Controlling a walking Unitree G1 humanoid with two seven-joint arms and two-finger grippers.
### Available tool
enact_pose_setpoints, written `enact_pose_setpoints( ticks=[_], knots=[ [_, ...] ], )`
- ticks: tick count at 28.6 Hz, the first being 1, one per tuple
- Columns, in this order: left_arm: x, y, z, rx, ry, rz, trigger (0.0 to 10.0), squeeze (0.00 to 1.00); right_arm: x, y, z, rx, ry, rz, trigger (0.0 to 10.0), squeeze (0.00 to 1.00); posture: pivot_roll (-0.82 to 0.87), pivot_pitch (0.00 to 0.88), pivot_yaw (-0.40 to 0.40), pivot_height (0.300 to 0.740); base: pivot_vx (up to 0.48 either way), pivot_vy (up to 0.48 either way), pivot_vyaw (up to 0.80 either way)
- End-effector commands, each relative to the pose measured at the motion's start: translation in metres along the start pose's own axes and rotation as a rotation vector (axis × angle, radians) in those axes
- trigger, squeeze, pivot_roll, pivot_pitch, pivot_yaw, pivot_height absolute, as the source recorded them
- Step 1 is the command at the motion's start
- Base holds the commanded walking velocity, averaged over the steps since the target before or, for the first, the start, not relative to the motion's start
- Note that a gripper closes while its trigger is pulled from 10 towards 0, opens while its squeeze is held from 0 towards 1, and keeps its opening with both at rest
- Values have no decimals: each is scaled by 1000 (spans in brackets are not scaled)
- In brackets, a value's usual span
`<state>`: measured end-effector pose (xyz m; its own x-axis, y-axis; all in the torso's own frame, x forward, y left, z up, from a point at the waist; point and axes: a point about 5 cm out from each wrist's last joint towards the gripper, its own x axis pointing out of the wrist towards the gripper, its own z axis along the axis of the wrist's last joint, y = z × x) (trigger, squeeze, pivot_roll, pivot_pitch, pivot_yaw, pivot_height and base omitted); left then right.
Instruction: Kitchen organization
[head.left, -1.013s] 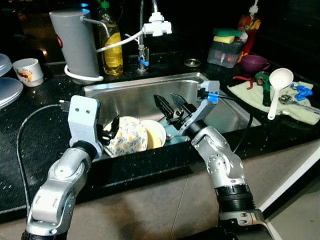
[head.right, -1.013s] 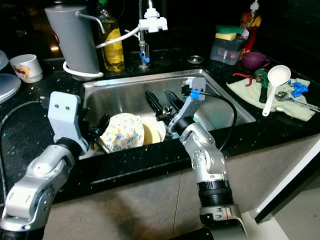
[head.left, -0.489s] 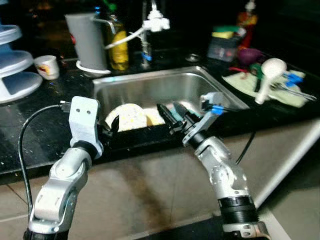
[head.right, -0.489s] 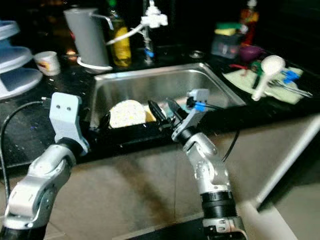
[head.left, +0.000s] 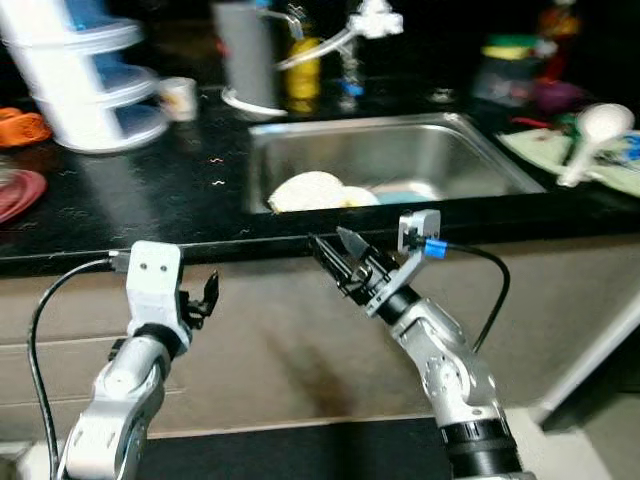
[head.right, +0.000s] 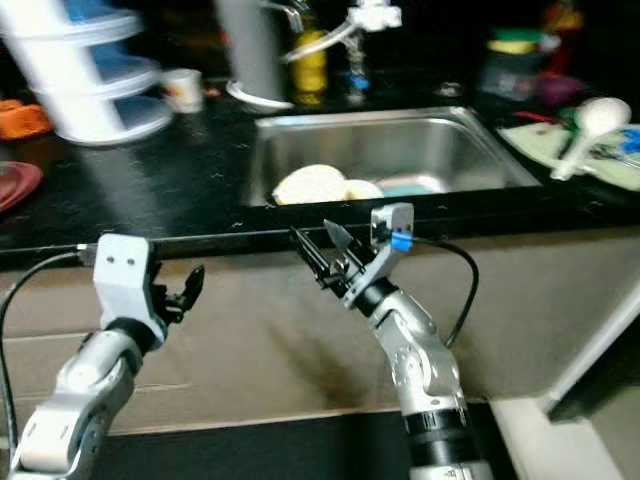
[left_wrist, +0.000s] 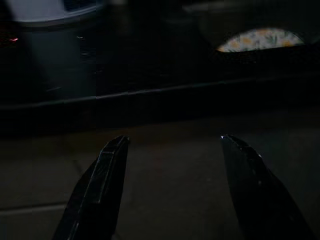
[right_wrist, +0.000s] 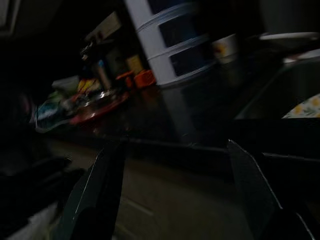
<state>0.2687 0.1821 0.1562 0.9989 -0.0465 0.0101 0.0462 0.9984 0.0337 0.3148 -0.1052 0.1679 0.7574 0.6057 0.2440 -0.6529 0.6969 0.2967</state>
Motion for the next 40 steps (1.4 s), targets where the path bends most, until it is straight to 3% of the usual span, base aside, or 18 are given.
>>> enact_pose_setpoints(
  ticks=[1,6,17,20,28,32,34,40],
  knots=[
    [-5,5,-8,11,18,24,10000,0,-1,6,-3,-20,21,25,10000,0,56,0,-20,740,0,0,788],
    [-12,6,-18,-3,34,50,10000,0,-11,6,-9,-68,70,30,10000,0,44,0,-22,740,0,0,783],
    [-14,4,-21,42,21,54,10000,0,-17,8,-17,-108,120,59,10000,0,46,0,-33,740,0,0,781],
    [-14,9,-20,59,18,77,10000,0,-18,11,-21,-107,131,71,10000,0,50,0,-37,740,0,0,785],
    [-7,26,2,77,-67,128,10000,0,-11,22,-12,-111,94,146,10000,0,57,0,-37,740,0,0,781],
    [-5,26,11,44,-100,123,10000,0,-5,28,-8,-120,91,173,10000,0,54,0,-34,740,137,0,391],
    [-5,24,17,24,-124,119,10000,0,1,40,-4,-117,80,228,10000,0,55,0,-34,740,343,0,0],
    [-5,24,16,25,-122,121,10000,0,3,49,-3,-113,76,279,10000,0,55,0,-34,740,375,0,0]
  ],
)
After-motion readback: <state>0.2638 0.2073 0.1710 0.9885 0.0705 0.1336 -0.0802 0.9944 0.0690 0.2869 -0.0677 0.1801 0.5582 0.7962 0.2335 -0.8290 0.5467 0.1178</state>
